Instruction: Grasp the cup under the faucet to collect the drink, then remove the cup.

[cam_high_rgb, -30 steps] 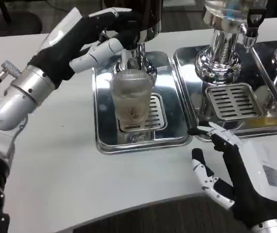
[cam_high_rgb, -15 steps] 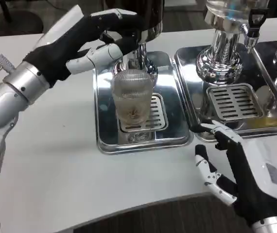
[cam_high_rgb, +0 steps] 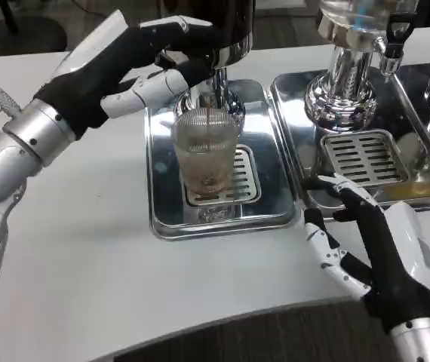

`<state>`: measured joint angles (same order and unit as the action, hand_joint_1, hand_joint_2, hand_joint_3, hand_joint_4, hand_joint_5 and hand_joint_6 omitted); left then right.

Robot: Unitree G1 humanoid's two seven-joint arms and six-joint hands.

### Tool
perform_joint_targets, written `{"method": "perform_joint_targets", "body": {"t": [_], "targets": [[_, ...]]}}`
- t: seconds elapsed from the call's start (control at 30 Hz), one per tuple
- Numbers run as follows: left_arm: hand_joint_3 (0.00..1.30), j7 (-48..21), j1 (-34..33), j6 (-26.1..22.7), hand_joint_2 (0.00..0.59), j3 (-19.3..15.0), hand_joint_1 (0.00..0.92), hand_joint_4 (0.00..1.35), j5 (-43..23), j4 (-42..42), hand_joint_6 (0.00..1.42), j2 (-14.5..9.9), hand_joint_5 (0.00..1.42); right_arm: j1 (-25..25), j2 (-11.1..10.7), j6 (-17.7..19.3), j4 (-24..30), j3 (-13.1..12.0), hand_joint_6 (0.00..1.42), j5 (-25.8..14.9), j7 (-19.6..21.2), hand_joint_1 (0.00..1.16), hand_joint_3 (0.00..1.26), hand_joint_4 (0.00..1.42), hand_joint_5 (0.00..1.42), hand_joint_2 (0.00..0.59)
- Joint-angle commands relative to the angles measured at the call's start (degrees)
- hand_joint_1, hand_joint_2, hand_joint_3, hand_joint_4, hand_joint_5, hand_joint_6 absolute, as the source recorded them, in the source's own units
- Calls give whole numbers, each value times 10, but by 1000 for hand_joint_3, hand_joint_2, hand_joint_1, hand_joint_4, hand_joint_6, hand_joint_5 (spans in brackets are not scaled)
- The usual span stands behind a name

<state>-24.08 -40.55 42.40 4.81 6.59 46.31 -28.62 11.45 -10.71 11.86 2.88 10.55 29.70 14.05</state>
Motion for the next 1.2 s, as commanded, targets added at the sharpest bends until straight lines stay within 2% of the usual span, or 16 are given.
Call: {"method": "perform_joint_targets", "body": {"t": [0.03,0.13,0.23,0.3,0.5,0.6,0.9,1.2], "targets": [[330,-19,16,0,64,1,0,317,-7,-16,531,0,321,-17,8,-25,-7,-8,381,-15,-17,488,320,187,220,380],[331,-22,17,-2,64,1,0,317,-9,-19,531,0,322,-33,11,-32,-21,-12,369,-33,-33,497,317,187,220,364],[331,-24,17,-4,64,2,0,317,-12,-21,531,0,322,-46,10,-29,-28,-11,360,-33,-34,500,298,175,220,338],[331,-24,18,-4,64,2,0,317,-13,-23,531,1,322,-64,8,-33,-39,-7,360,-33,-44,510,232,144,220,275],[331,-24,23,-6,64,2,0,317,-13,-30,531,0,322,-114,11,-37,-87,-6,360,-50,-74,533,188,119,210,239],[331,-24,25,-8,63,2,0,318,-13,-34,531,0,323,-135,11,-35,-108,-5,346,-56,-82,534,108,60,146,211],[331,-23,30,-9,63,2,0,318,-12,-38,531,1,326,-181,20,-29,-161,-1,275,-70,-87,524,39,23,86,193],[331,-25,35,-13,67,-3,0,318,-15,-46,547,-2,327,-253,46,-12,-257,16,252,-69,-73,524,25,3,70,194]]}}
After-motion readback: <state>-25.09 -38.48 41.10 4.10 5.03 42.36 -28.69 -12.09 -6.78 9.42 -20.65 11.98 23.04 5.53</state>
